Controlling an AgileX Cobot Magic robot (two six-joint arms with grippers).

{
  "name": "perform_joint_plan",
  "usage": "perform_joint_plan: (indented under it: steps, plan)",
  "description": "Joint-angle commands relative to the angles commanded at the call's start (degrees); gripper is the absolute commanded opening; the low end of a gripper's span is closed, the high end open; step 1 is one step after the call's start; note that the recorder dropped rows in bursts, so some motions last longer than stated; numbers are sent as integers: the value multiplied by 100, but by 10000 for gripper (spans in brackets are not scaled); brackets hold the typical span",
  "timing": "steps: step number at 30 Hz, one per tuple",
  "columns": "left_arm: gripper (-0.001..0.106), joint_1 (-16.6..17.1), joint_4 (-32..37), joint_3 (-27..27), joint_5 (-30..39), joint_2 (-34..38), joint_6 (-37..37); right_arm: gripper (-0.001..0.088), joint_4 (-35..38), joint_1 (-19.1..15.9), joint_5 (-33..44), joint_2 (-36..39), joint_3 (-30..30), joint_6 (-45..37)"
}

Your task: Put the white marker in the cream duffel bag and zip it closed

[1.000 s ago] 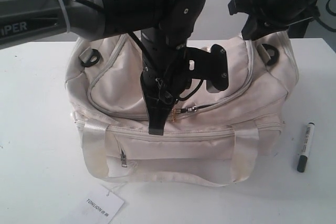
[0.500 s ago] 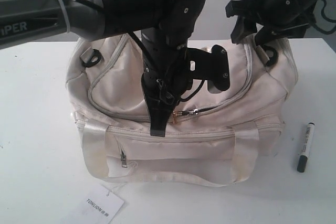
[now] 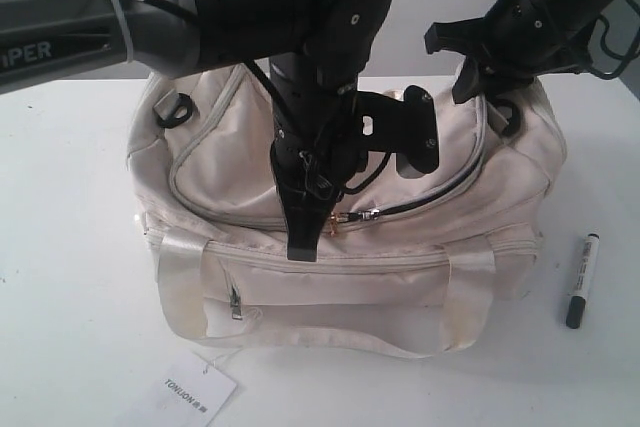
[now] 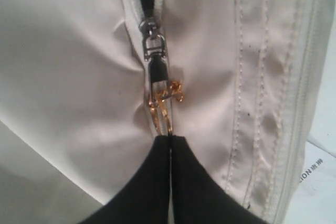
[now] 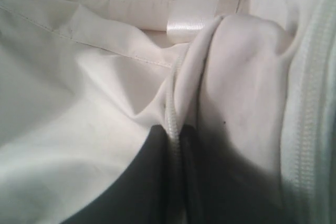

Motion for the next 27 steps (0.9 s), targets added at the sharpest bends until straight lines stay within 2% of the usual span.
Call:
perform_joint_plan:
  steps: [11, 19, 27]
  plan:
    - [0, 0, 266, 0, 0, -13, -178, 0, -136, 0, 0, 0, 0, -27]
    - [0, 0, 358, 0, 0, -35, -827, 0, -267, 0, 0, 0, 0, -17]
    - [0, 0, 345, 0, 0, -426, -1050, 0, -356, 0, -51, 0, 0, -17]
